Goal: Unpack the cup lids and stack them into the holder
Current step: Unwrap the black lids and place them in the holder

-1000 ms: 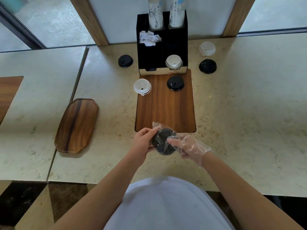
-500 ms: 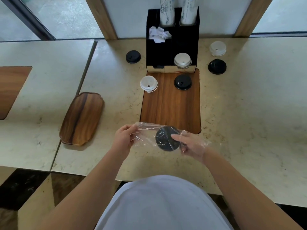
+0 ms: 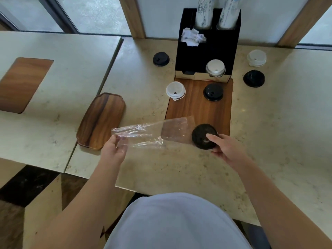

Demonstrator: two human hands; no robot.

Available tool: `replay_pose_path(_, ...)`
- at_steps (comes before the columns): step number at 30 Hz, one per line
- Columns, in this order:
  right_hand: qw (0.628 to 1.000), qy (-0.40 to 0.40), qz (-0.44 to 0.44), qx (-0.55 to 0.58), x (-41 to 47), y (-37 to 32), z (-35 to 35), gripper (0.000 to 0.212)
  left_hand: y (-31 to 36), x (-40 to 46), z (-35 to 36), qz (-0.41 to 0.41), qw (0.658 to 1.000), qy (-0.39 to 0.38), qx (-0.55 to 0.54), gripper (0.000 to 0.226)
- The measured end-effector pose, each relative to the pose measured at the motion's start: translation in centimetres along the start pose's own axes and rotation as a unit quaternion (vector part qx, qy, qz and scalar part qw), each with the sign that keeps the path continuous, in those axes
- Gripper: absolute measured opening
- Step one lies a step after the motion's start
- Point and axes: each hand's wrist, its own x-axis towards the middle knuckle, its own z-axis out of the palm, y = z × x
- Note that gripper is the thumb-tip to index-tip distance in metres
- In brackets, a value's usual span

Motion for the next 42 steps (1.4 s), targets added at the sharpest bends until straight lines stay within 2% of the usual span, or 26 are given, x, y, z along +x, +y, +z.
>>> replay_pose_path(4,0.999,-0.003,0.022,0.037,0.5,0.6,2.1,0.046,0.0,-1.0,-0.7,-0.024,0.992,0.047,-0.115,0.030)
replay_pose_path(7,0.998,-0.027,0.041,0.049,0.8,0.7,3.6,0.049,-0.7,-1.1,-1.3,0.000,0.993,0.043,-0.107,0.024)
replay_pose_path(10,0.995,-0.045,0.057,0.066,0.9,0.1,4.7,0.050,-1.8,-0.5,-1.3,-0.054,0.989,0.090,-0.107,0.007)
replay_pose_path(13,0.990,-0.070,0.058,0.103,0.7,-0.5,5.3,0.044,-2.2,0.1,-1.5,-0.076,0.982,0.147,-0.086,0.006)
replay_pose_path(16,0.989,-0.079,0.053,0.117,0.5,-0.8,5.3,0.041,-2.6,-0.5,-2.2,-0.070,0.975,0.151,-0.147,0.002)
replay_pose_path(19,0.989,-0.080,0.059,0.113,0.6,-1.1,5.1,0.043,-3.0,-0.9,-2.6,-0.050,0.976,0.143,-0.154,0.008)
replay_pose_path(21,0.989,-0.076,0.066,0.112,0.7,-1.1,5.0,0.044,-3.0,-0.8,-2.3,-0.040,0.982,0.147,-0.109,0.014)
replay_pose_path(25,0.988,-0.066,0.082,0.115,1.0,-1.0,4.5,0.045,-2.8,0.5,-2.2,-0.011,0.978,0.187,0.089,0.012)
replay_pose_path(27,0.987,-0.063,0.087,0.117,1.2,-0.9,4.4,0.044,-3.1,1.1,-2.8,0.036,0.945,0.228,0.231,0.013)
replay_pose_path(29,0.987,-0.060,0.091,0.118,1.3,-1.0,4.4,0.043,-3.1,0.9,-2.9,0.072,0.902,0.263,0.334,0.031)
replay_pose_path(30,0.987,-0.060,0.092,0.120,1.4,-1.0,4.4,0.042,-2.9,0.7,-2.6,0.094,0.888,0.275,0.356,0.041)
replay_pose_path(32,0.986,-0.057,0.091,0.124,1.5,-1.1,4.3,0.040,-2.4,-0.1,-1.3,0.164,0.875,0.280,0.359,0.043)
replay_pose_path(34,0.986,-0.059,0.090,0.126,1.7,-1.4,4.3,0.041,-2.4,-1.1,1.0,0.255,0.859,0.209,0.391,0.033)
replay_pose_path(36,0.986,-0.068,0.081,0.127,1.9,-2.3,4.4,0.042,-2.5,-2.2,4.3,0.286,0.838,0.073,0.458,0.017)
replay_pose_path(37,0.986,-0.075,0.073,0.131,2.1,-3.0,4.5,0.042,-2.6,-2.7,6.4,0.257,0.840,-0.005,0.478,0.017)
replay_pose_path(39,0.984,-0.092,0.056,0.140,2.4,-4.9,4.7,0.040,-2.7,-3.6,10.7,0.137,0.854,-0.151,0.479,0.028)
replay_pose_path(42,0.987,-0.102,0.033,0.119,3.3,-7.8,5.0,0.041,-3.2,-3.9,15.3,0.024,0.853,-0.277,0.442,0.052)
